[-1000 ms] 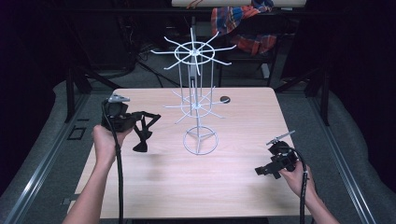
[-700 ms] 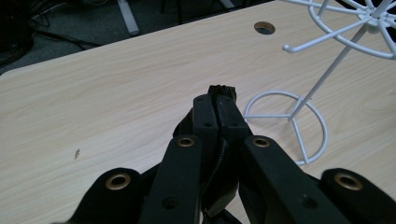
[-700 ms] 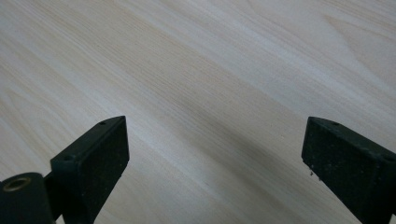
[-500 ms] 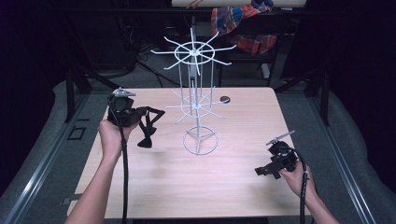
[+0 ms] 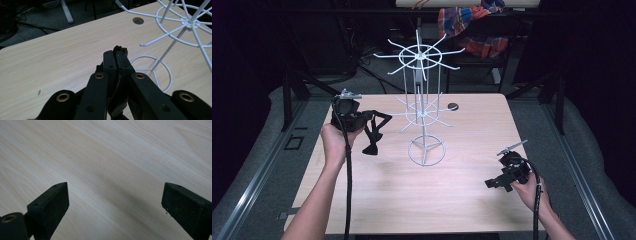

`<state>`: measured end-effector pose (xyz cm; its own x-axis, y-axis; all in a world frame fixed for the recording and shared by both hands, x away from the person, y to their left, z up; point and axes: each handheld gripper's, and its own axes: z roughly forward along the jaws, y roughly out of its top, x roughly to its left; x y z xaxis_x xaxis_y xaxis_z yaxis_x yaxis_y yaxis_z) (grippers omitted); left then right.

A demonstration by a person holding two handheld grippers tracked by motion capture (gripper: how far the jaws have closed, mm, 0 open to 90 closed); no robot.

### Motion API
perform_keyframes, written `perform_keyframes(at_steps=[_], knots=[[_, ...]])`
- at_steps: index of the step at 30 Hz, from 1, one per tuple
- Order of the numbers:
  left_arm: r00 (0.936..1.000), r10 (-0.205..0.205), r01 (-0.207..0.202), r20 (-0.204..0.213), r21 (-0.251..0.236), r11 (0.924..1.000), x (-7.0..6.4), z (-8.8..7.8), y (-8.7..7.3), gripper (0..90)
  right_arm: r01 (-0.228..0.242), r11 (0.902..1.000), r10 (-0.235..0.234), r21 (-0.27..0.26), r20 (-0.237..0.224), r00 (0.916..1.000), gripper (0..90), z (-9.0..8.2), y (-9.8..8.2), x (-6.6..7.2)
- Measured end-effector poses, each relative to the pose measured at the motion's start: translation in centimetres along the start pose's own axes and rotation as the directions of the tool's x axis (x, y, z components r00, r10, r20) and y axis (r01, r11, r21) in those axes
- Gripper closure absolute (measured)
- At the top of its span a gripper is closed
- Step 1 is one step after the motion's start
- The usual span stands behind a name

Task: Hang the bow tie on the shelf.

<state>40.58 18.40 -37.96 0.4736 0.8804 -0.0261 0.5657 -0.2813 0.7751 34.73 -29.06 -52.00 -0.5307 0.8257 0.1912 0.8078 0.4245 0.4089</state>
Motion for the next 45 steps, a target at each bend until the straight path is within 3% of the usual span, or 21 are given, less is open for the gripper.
perform_keyframes(at_steps=[8, 17, 21, 33, 37, 43, 45], knots=[[1.0, 0.009, -0.009, 0.003, -0.014, 0.9999, -0.5, 0.1, 0.6, 88.1, 0.012, 0.9998, -0.012, 0.015, -0.006, 0.9999, 7.2, -0.1, 0.1, -0.1], [0.9998, 0.017, -0.017, 0.009, -0.025, 0.9995, -1.0, 0.0, 1.3, 88.1, -0.005, 1.0, 0.005, -0.004, -0.01, 0.9999, 7.2, 0.0, 0.0, 0.0], [0.9995, 0.028, -0.027, 0.015, -0.028, 0.9992, -1.4, 0.0, 1.6, 88.1, 0.026, 0.999, -0.026, 0.037, -0.009, 0.9996, 7.2, -0.1, 0.1, -0.2], [0.9971, 0.064, -0.063, 0.04, -0.026, 0.9977, -2.5, -0.7, 1.7, 88.0, 0.034, 0.9983, -0.034, 0.047, -0.009, 0.9994, 7.2, -0.1, 0.1, -0.2], [0.9954, 0.081, -0.081, 0.051, -0.006, 0.9967, -2.7, -0.7, 1.3, 87.7, 0.013, 0.9997, -0.012, 0.02, -0.007, 0.9999, 7.2, 0.0, 0.0, -0.1], [0.9941, 0.085, -0.087, 0.068, 0.02, 0.996, -2.9, 0.1, 0.7, 87.4, 0.023, 0.9992, -0.022, 0.033, -0.019, 0.9996, 7.2, -0.1, 0.1, -0.1], [0.9931, 0.088, -0.091, 0.077, 0.031, 0.9954, -3.1, 0.4, 0.6, 87.5, 0.032, 0.9986, -0.032, 0.043, -0.003, 0.9995, 7.2, -0.1, 0.1, -0.2]])
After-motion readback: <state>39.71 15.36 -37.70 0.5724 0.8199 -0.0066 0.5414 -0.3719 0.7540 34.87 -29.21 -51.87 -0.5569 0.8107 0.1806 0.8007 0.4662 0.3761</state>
